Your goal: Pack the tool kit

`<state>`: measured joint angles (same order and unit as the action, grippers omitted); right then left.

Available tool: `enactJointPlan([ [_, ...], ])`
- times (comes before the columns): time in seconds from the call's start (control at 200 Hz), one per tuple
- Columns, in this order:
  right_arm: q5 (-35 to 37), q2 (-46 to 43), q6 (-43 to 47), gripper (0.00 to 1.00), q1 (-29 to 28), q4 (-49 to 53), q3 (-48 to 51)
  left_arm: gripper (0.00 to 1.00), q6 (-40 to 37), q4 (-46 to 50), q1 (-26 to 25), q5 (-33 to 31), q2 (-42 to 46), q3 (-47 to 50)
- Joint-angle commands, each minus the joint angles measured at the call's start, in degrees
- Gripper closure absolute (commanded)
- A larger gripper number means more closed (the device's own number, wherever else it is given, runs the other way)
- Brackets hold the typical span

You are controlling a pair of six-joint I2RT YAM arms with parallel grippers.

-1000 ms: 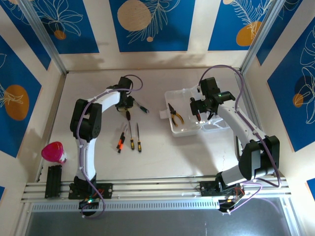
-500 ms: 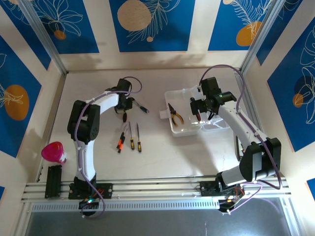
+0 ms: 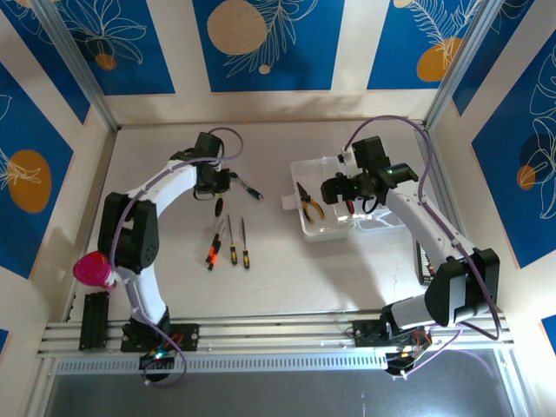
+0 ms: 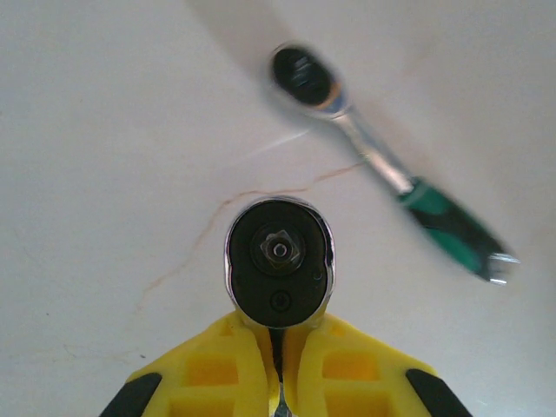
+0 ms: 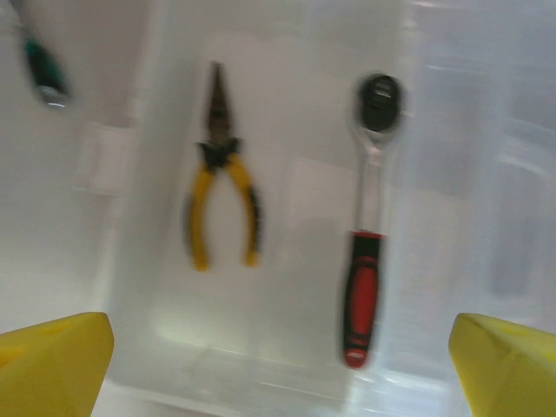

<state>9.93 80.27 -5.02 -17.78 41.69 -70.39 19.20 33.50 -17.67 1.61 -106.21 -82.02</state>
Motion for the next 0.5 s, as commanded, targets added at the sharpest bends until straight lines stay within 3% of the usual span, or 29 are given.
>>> enactJointPlan([
  [0.0,-12.5,-1.8,-4.9,0.01,-2.3,-5.2,-1.0,1.0,2.0,-0.6,0.1,7.7,4.7,-1.3],
  [0.26,-26.0,2.5,-14.4,0.01,-9.7,-20.4,0.2,1.0,8.6,-10.3,-2.7,19.8,11.7,1.5],
  [0.49,-27.9,9.4,-18.7,0.01,-15.6,-27.0,-3.0,1.0,12.9,-17.4,-6.3,24.4,13.8,2.3],
])
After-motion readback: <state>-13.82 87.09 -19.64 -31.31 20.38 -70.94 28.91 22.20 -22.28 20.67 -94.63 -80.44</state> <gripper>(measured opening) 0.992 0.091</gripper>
